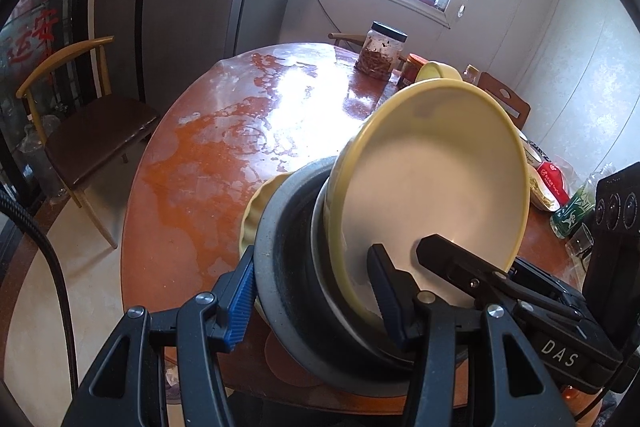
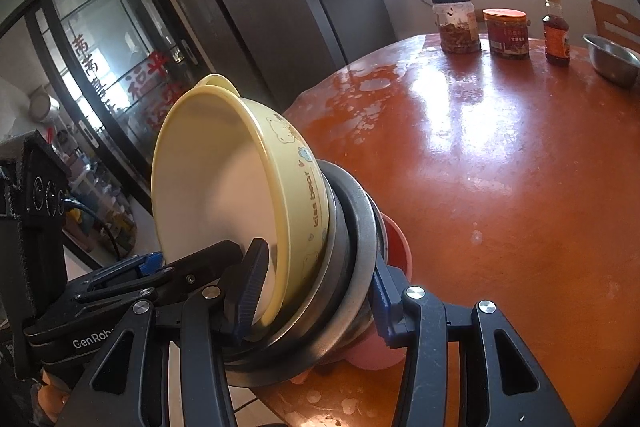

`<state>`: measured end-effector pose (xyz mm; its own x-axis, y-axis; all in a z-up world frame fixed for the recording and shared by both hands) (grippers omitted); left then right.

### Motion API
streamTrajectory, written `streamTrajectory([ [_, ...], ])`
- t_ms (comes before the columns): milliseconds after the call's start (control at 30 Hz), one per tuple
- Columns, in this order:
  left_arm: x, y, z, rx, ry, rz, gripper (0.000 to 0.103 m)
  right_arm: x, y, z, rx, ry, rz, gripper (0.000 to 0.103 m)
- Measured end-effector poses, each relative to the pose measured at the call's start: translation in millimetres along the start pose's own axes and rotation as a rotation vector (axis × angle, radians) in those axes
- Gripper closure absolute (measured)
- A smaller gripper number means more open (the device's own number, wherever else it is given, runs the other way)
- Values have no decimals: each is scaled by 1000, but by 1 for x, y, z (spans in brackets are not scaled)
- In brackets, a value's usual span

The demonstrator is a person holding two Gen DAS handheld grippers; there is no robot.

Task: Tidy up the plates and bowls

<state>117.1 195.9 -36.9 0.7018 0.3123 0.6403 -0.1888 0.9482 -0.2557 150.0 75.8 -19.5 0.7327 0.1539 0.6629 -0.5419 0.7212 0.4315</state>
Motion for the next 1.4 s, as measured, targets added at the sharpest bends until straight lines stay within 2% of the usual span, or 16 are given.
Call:
streamTrajectory([
  [233, 0, 0, -6, 31, 4, -17, 50, -2, -5, -8, 2, 6, -7, 54],
  [367, 4, -2, -1, 64, -32, -44, 50, 3, -2, -5, -13, -33, 21, 54],
  [633, 4, -3, -7, 37, -10, -32, 50, 5, -9, -5, -17, -40, 11, 54],
  [867, 5, 0, -1, 36, -29, -30, 49, 6, -11, -1, -26, -52, 14, 53],
  [900, 6, 0, 1, 32, -33, -30, 49, 6, -11, 1, -21, -53, 8, 52],
  [967, 6, 0, 5, 26, -41, -26, 49, 8, -11, 5, -5, -60, 0, 43],
  [1033, 6, 0, 10, 31, -44, -28, 48, 10, -12, 9, -7, -70, -5, 38],
  [1300, 5, 6, 38, 33, -76, -6, 45, 13, -17, 38, -1, -112, -16, 31],
  [1400, 4, 18, 50, 64, -88, 7, 44, 14, -22, 53, 3, -125, -12, 30],
])
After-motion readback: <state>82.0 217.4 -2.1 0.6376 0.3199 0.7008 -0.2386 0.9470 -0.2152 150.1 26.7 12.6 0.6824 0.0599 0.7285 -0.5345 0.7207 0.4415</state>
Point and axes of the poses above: each gripper's, at about its wrist camera, not at the fingertips, and z roughly against the way its jaws point, y to its left, x to its top, the point moved 7 cm from there along -z, roughly the way its jaws point, and after that the axes turned 1 degree about y, right-handed, at the moved point
